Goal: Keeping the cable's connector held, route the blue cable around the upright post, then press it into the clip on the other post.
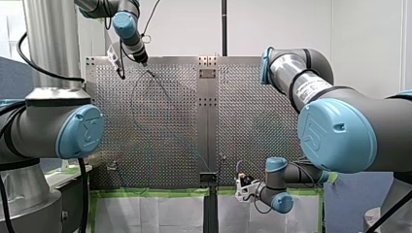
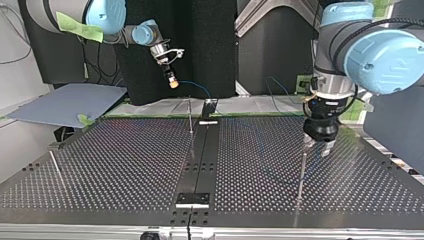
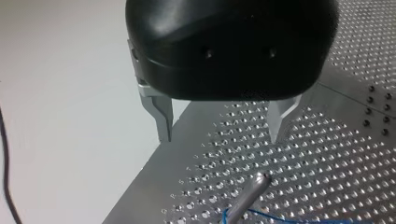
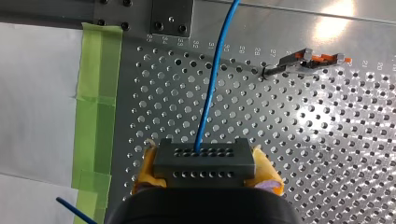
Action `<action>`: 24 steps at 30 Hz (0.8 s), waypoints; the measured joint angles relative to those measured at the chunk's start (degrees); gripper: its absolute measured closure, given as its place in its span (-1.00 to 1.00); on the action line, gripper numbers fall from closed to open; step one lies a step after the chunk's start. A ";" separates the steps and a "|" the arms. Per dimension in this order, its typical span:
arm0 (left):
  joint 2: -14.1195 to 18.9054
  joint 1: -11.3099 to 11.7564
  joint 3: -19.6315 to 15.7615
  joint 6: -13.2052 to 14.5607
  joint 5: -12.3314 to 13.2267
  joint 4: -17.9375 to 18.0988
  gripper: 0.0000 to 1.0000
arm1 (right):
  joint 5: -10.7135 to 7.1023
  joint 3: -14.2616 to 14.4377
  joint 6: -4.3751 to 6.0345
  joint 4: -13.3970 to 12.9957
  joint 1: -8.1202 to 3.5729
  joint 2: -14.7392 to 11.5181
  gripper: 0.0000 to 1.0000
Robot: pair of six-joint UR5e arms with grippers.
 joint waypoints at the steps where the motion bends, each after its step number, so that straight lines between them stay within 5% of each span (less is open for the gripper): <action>1: -0.43 0.01 0.28 0.63 -0.03 -0.56 -1.00 | 0.00 0.00 -0.01 0.01 0.00 0.00 1.00; 24: -4.05 0.46 0.75 13.93 -0.56 -1.91 -1.00 | -0.02 -0.03 0.14 0.01 0.08 -0.01 1.00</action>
